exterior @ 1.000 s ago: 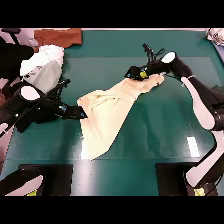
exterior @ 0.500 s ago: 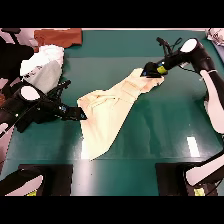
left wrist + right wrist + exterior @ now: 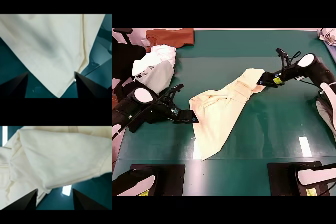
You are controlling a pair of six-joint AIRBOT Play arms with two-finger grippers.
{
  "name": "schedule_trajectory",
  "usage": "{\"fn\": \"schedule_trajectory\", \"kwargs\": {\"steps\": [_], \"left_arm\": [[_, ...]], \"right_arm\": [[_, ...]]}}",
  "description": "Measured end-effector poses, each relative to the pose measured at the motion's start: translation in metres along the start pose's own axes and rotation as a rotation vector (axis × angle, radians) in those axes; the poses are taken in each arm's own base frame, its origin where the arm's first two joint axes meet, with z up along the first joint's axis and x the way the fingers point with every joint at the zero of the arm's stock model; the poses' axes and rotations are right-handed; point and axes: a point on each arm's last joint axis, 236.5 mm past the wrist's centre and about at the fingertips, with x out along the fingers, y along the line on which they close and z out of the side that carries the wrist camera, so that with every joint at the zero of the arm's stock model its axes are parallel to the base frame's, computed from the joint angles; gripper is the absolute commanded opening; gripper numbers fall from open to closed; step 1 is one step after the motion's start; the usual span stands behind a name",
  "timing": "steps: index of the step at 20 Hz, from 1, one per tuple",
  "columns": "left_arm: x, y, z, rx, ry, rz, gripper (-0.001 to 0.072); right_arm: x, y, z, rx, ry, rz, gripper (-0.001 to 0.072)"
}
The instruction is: Fold the shirts.
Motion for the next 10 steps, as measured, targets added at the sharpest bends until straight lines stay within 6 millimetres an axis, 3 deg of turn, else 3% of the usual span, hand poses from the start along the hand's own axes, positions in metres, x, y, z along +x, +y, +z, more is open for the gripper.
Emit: {"fn": "schedule_trajectory", "kwargs": {"steps": [5, 8, 10], "left_arm": [[-0.005, -0.005, 0.003, -0.004, -0.048, -0.011, 0.0643], [-0.007, -0.003, -0.004, -0.009, -0.056, 0.001, 0.0643], [-0.005, 0.001, -0.011, -0.027, -0.061, 0.008, 0.0643]], "right_arm": [[0.003, 0.005, 0.024, 0.045, -0.115, 0.036, 0.0499], [0.018, 0.010, 0.026, 0.073, -0.112, 0.066, 0.0493], [0.034, 0.015, 0.021, 0.075, -0.081, 0.079, 0.0373]]}}
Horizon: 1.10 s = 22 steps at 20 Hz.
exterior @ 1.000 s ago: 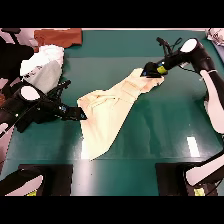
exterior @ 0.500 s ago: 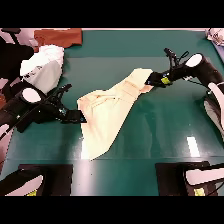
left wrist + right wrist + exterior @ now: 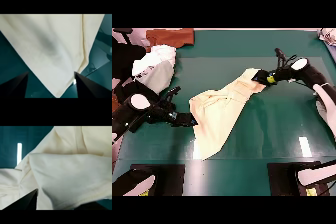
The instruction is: Fold the shirts.
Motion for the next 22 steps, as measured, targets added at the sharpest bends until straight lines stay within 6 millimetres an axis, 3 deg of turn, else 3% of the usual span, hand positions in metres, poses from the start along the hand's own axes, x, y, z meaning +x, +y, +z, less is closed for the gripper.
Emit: {"fn": "schedule_trajectory", "kwargs": {"steps": [1, 2, 3, 4, 5, 10, 18, 22], "left_arm": [[0.001, 0.002, -0.004, -0.011, -0.008, 0.003, 0.0644], [0.001, 0.004, -0.008, -0.025, -0.020, 0.006, 0.0644], [0.002, 0.006, -0.012, -0.039, -0.030, 0.008, 0.0645], [0.003, 0.007, -0.016, -0.052, -0.038, 0.006, 0.0646], [0.004, 0.007, -0.021, -0.066, -0.039, 0.001, 0.0689], [0.009, -0.003, -0.045, -0.079, 0.007, -0.065, 0.0720], [0.019, -0.013, -0.104, -0.076, 0.197, -0.158, 0.0720], [0.033, -0.016, -0.101, -0.127, 0.140, -0.214, 0.0720]], "right_arm": [[0.006, 0.003, -0.002, -0.002, 0.010, 0.007, 0.0304], [0.013, 0.007, -0.004, -0.006, 0.020, 0.013, 0.0283], [0.017, 0.010, -0.004, -0.014, 0.026, 0.016, 0.0139], [0.020, 0.014, -0.002, -0.021, 0.025, 0.022, 0.0040], [0.021, 0.018, 0.001, -0.028, 0.020, 0.029, 0.0019], [0.010, 0.028, 0.021, -0.104, 0.000, 0.019, 0.0019], [-0.012, 0.009, 0.028, -0.120, 0.030, -0.017, 0.0019], [-0.014, 0.008, 0.025, -0.122, 0.046, -0.018, 0.0019]]}}
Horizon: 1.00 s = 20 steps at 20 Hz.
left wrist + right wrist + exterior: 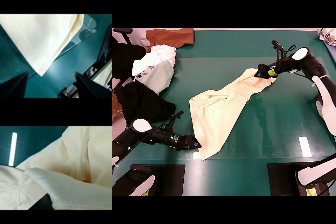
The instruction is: Fold the shirts.
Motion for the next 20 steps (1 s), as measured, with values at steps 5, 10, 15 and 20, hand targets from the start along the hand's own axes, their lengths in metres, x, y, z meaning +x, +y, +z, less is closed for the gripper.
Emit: {"fn": "schedule_trajectory", "kwargs": {"steps": [5, 10, 15, 20], "left_arm": [[0.004, 0.010, 0.014, -0.001, -0.075, 0.019, 0.0720], [0.006, 0.029, 0.006, 0.007, -0.051, 0.087, 0.0715], [0.020, 0.020, 0.003, 0.056, -0.054, 0.093, 0.0681], [0.026, 0.008, 0.038, 0.077, -0.218, 0.113, 0.0284]], "right_arm": [[0.001, 0.003, -0.002, -0.005, 0.008, 0.003, 0.0019], [0.002, 0.004, -0.003, -0.007, 0.010, 0.003, 0.0019], [0.002, 0.004, -0.003, -0.007, 0.012, 0.004, 0.0018], [0.002, 0.005, -0.006, -0.006, 0.023, 0.009, 0.0019]]}}
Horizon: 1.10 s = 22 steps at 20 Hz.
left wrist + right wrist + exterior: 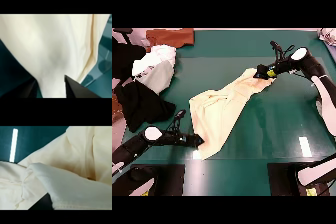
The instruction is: Fold the shirts.
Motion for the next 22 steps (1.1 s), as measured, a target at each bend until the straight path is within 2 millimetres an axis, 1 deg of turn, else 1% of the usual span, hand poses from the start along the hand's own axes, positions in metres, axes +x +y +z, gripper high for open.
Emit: {"fn": "schedule_trajectory", "kwargs": {"steps": [1, 2, 4, 8, 10, 11, 15, 16, 17, 19, 22], "left_arm": [[0.000, -0.002, 0.011, 0.003, -0.041, 0.001, 0.0284], [-0.001, -0.005, 0.021, 0.003, -0.079, 0.002, 0.0169], [-0.003, -0.009, 0.044, 0.001, -0.154, 0.004, 0.0025], [-0.010, -0.025, 0.077, 0.025, -0.238, -0.010, 0.0024], [-0.012, -0.031, 0.082, 0.044, -0.242, -0.016, 0.0024], [-0.012, -0.033, 0.080, 0.056, -0.229, -0.016, 0.0024], [-0.008, -0.031, 0.059, 0.111, -0.126, 0.003, 0.0025], [-0.007, -0.030, 0.052, 0.120, -0.097, 0.006, 0.0110], [-0.007, -0.029, 0.044, 0.130, -0.062, 0.010, 0.0313], [-0.007, -0.025, 0.030, 0.154, 0.001, 0.025, 0.0506], [-0.010, -0.020, 0.013, 0.164, 0.076, 0.048, 0.0509]], "right_arm": [[0.000, 0.000, -0.001, 0.000, 0.004, 0.001, 0.0019], [0.000, 0.000, -0.002, 0.000, 0.007, 0.002, 0.0019], [0.000, 0.001, -0.002, 0.001, 0.011, 0.004, 0.0018], [-0.001, 0.003, -0.008, 0.000, 0.035, 0.010, 0.0019], [-0.003, 0.005, -0.010, -0.003, 0.040, 0.013, 0.0019], [-0.004, 0.005, -0.010, -0.004, 0.042, 0.013, 0.0019], [-0.005, 0.007, -0.012, -0.006, 0.049, 0.016, 0.0019], [-0.006, 0.008, -0.013, -0.006, 0.053, 0.017, 0.0019], [-0.006, 0.008, -0.014, -0.007, 0.059, 0.018, 0.0019], [-0.006, 0.008, -0.018, -0.007, 0.072, 0.021, 0.0019], [-0.007, 0.008, -0.022, -0.009, 0.091, 0.022, 0.0019]]}}
